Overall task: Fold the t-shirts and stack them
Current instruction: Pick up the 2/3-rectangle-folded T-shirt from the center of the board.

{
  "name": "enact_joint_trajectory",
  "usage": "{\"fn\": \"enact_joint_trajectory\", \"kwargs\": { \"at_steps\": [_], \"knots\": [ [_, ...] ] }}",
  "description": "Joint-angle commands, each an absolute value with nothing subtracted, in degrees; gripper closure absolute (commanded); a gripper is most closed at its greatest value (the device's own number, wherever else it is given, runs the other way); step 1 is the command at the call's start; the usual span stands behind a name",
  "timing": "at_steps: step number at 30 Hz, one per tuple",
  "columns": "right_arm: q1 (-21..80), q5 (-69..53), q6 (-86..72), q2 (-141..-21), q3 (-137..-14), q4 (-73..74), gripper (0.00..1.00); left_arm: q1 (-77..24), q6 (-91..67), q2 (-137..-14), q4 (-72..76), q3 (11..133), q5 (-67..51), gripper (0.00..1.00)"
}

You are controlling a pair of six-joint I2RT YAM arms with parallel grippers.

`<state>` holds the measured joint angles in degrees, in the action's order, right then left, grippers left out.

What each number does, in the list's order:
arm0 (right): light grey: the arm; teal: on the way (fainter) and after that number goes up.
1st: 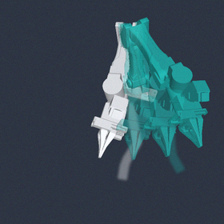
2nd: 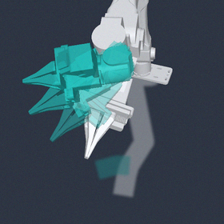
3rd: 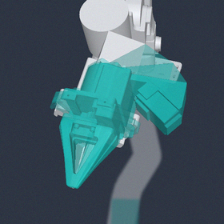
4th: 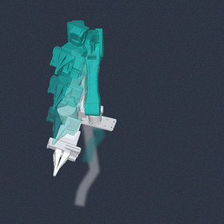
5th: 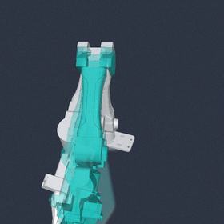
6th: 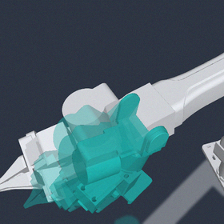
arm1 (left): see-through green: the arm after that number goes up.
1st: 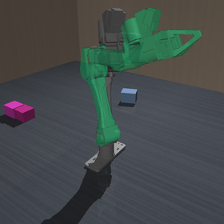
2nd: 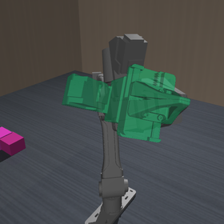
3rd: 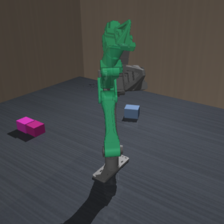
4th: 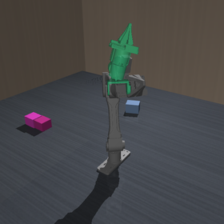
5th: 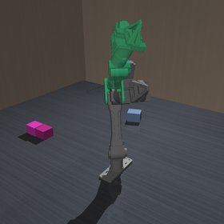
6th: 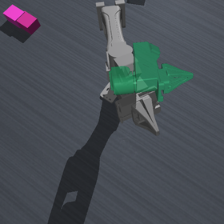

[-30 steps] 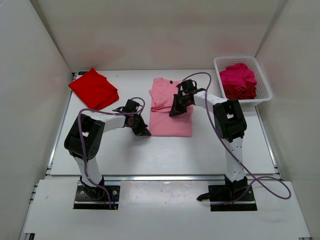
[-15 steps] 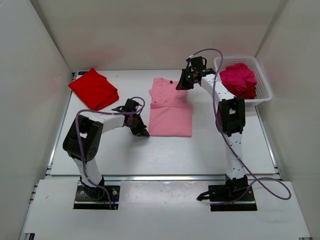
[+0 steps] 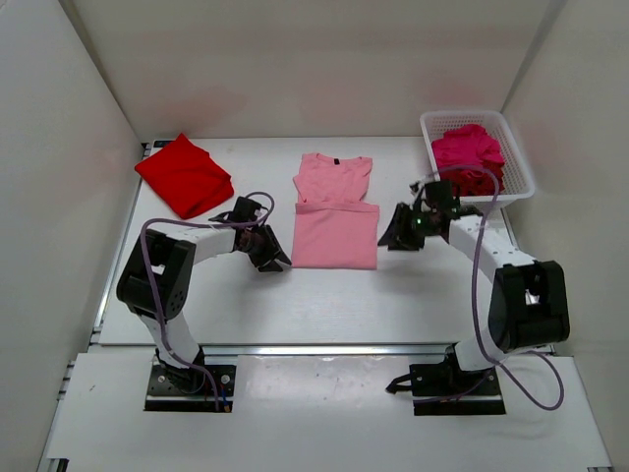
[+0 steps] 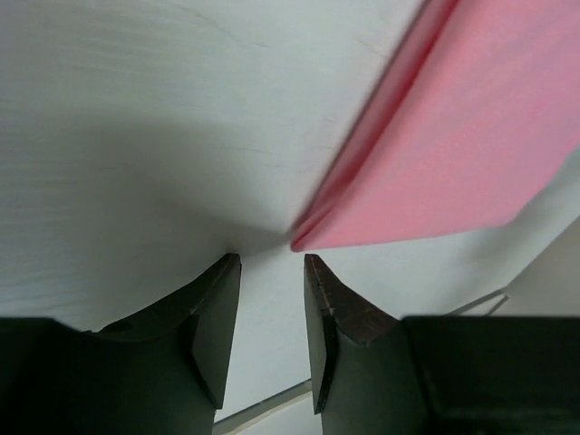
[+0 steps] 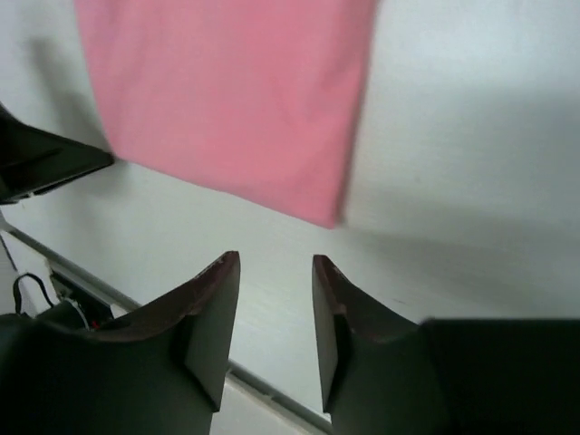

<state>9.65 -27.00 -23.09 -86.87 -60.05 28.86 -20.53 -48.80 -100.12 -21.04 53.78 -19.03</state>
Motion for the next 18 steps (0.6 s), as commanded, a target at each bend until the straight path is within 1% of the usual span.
{"fn": "enact_joint_trajectory", "kwargs": {
  "at_steps": [1,4,7,10,14,18],
  "knots": [
    [7.48,-31.46,-29.51,-84.3,-47.33,18.14,0.64,-22.23,-50.18,-102.39,-16.97,52.39,-20.83,0.54],
    [6.42,-33.48,-34.78,-83.58,-39.32,10.67,0.61,-23.11,-51.15,-103.35,-16.17,52.73,-20.66,0.54],
    [6.24,-34.1,-40.14,-84.2,-34.56,3.11,0.61,-23.38,-51.5,-103.62,-16.35,52.74,-19.86,0.57],
    [7.29,-34.02,-45.68,-85.25,-31.65,-3.84,0.61,-23.38,-52.29,-104.06,-15.82,52.03,-19.51,0.61],
    [8.61,-30.24,-50.26,-86.75,-31.02,-8.16,0.61,-23.2,-53.26,-104.59,-14.86,51.59,-18.11,0.7],
    [7.82,-28.04,-54.4,-87.97,-29.1,-12.73,0.61,-23.38,-53.26,-104.85,-15.38,52.56,-17.32,0.72]
  ]
}}
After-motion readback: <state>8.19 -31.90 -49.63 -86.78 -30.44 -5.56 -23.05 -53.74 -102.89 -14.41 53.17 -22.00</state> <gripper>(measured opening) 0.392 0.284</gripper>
